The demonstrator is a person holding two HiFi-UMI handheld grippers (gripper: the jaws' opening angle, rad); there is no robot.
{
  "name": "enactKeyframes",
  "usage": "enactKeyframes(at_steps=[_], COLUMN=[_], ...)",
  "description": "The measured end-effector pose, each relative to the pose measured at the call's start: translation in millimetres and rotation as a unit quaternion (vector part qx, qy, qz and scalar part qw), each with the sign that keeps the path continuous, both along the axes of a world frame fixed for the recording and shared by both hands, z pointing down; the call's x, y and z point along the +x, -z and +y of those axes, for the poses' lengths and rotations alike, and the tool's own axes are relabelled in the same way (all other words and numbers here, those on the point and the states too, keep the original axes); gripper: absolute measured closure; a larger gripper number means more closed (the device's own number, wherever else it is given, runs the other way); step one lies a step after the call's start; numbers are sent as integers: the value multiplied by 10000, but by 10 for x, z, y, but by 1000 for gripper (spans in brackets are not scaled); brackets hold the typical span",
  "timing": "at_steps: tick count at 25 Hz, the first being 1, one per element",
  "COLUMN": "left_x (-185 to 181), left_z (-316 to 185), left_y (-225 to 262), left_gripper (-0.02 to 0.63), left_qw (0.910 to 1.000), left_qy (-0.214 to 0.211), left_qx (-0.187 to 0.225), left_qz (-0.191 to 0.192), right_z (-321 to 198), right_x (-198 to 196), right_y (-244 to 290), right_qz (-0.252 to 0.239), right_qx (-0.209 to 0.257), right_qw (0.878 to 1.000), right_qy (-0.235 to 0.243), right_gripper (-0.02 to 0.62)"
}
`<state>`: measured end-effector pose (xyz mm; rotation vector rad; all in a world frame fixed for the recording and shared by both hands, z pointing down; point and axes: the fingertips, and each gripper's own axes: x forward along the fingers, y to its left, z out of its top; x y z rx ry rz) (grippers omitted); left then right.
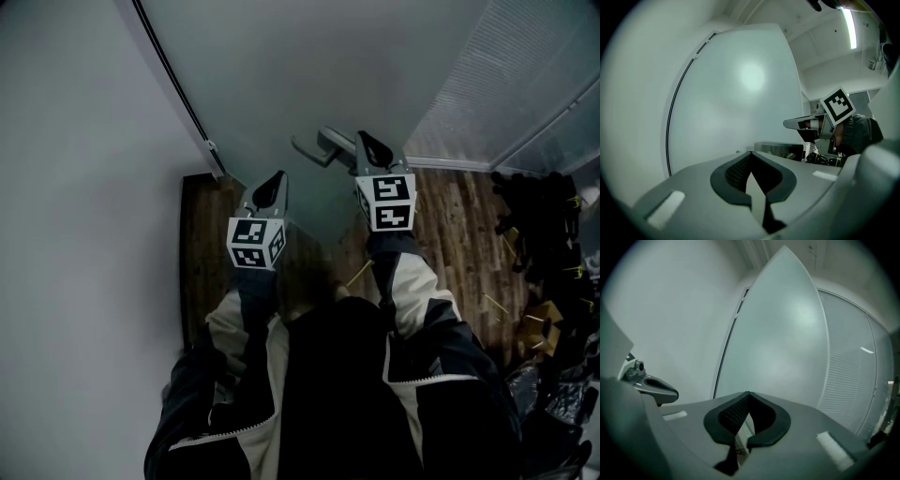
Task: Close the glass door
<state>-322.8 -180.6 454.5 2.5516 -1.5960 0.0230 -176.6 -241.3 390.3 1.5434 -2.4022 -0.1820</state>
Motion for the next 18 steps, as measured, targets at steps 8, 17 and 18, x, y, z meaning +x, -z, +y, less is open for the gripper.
enactKeyframes(at_steps=[8, 17, 18], left_x=[146, 514, 594], left_z=[-224, -651, -726], left_y=[-99, 230, 281], left_gripper=[601, 601, 601], left_qw=[10000, 9999, 9999], left_qy=[95, 112, 102], left_qx=[-8, 55, 51], left_qz=[2, -100, -121], right_z=[-410, -1105, -1218], right_x=[296, 696, 771], right_y=[-115, 44, 85], right_qz=[151, 96, 84], right_qx=[124, 26, 3], right_qw=[9997, 9998, 9999], right_qy=[-118, -150, -142], right_gripper=[592, 592, 592])
